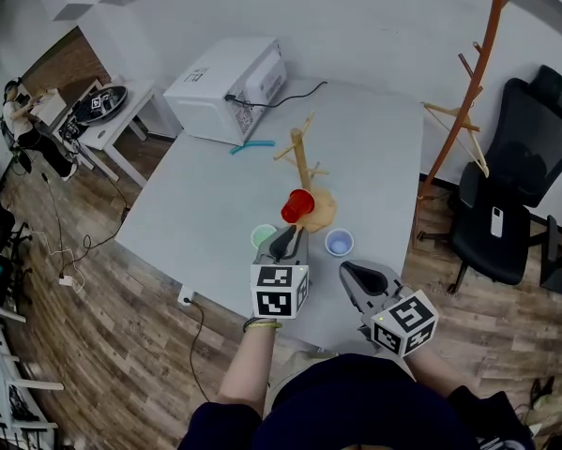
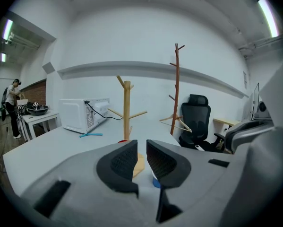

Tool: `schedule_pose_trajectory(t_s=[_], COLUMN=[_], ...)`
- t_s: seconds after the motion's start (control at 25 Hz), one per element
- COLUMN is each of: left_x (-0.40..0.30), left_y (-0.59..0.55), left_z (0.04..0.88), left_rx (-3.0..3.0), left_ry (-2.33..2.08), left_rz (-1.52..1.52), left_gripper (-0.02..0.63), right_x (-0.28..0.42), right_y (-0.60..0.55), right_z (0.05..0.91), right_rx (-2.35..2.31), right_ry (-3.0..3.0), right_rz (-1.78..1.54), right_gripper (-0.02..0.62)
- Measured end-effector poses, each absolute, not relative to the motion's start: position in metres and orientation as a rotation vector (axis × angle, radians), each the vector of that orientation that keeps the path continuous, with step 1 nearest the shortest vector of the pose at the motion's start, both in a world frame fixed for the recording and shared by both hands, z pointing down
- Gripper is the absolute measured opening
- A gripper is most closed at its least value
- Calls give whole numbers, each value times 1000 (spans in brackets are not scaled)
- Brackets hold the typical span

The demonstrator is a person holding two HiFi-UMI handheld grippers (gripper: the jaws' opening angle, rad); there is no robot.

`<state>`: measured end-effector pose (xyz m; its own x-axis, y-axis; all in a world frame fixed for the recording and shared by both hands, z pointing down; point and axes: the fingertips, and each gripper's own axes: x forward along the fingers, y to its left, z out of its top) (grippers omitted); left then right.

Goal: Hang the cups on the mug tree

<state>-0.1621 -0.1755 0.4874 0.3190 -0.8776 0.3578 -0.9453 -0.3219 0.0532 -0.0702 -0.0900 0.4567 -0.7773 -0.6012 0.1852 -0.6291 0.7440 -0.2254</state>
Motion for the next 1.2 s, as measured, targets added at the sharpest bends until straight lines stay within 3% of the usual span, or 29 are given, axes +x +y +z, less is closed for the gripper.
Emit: schedule_pose_trajectory(t_s=[0.52,1.2], left_x=[-155,-159], left_y=[-130,-104], left_z=[487,489], left_rx=[2356,2326], left_ry=[-1644,-1636], left_rz=[313,281], left_gripper=[23,20], right_x=[-70,-75], right_y=[-85,-80], right_z=[465,472], right_rx=[979,946], right_ry=[-2829,-2821], right_rz=[435,466], right_gripper=[31,31])
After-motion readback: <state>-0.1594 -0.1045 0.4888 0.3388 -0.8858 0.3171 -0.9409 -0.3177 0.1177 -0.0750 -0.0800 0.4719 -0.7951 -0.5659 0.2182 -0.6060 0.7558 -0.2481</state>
